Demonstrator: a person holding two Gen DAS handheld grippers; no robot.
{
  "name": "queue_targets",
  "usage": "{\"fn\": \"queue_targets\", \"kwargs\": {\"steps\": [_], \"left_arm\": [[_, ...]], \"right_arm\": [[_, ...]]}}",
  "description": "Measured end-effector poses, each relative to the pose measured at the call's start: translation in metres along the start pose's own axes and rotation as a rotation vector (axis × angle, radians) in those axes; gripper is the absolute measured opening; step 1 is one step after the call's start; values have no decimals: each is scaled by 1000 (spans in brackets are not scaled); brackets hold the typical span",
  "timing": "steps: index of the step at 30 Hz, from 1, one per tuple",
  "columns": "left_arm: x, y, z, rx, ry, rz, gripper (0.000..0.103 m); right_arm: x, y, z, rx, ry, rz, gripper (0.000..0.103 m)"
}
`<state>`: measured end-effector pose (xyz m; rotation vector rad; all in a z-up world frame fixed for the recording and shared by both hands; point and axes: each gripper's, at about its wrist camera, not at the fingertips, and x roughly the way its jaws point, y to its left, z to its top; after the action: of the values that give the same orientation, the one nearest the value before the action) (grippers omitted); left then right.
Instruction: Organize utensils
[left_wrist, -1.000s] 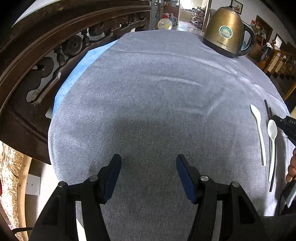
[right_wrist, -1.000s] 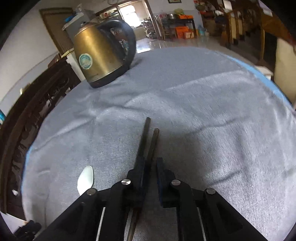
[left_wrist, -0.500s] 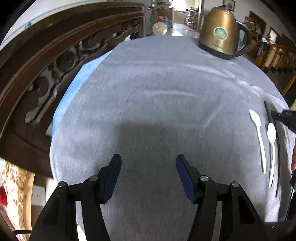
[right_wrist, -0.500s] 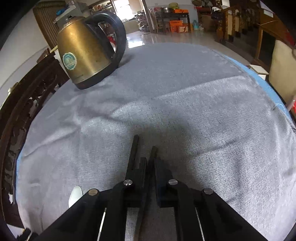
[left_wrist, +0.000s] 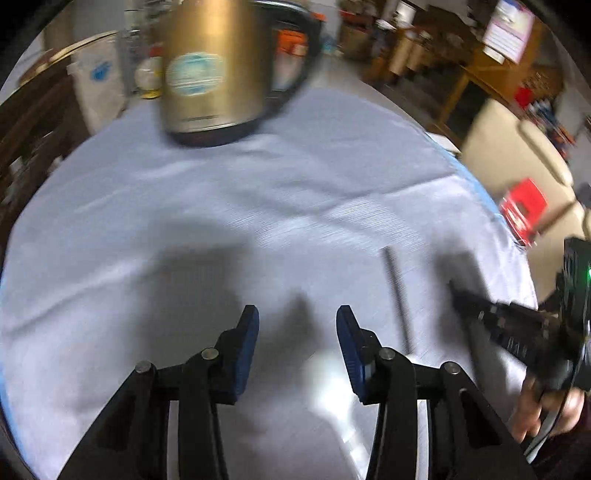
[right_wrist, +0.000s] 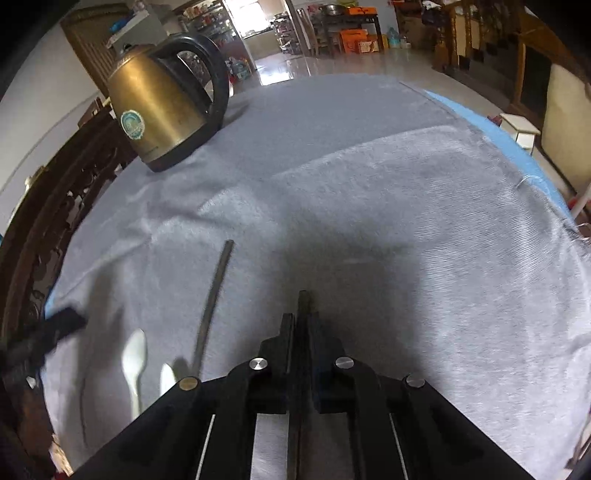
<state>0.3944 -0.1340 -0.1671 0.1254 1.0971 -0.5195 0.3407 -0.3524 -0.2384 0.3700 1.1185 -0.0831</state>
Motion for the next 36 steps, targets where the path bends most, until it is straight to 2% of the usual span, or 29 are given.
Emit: {"fn": "queue_targets", "kwargs": {"steps": [3,9,13,14,16,17,20,22,26,32,36], "left_arm": [[22,-29,19,33,32,-20,45],[64,-65,31,106,127,28,45],[72,-79,33,181,112,89,45],[72,-81,33,186,110,87,41],[72,-87,32,217,103,71,26],[71,-89,32,227,103,69,12],[70,-93,31,228,120,81,8],[64,-90,31,206,99,106,6],[25,-76,34,148,0,75,5],[-49,-58,33,110,-146,53,5],[-88,-43,23,68,-213,42,5]], "right_arm": [[-3,-12,-2,14,7,29,8],[-4,-21,-2,38,5,79,8],[-4,-24,-3,39,4,104,8],[-4,-25,-3,44,7,110,8],[-4,-25,-2,45,12,110,8],[-4,-24,-2,41,14,105,8],[-5,-17,-1,16,25,74,8],[-5,-17,2,18,37,75,7],[-10,-20,3,35,25,94,6],[-62,-13,0,12,-141,173,6],[-96,-6,-7,-14,-230,193,6]]}}
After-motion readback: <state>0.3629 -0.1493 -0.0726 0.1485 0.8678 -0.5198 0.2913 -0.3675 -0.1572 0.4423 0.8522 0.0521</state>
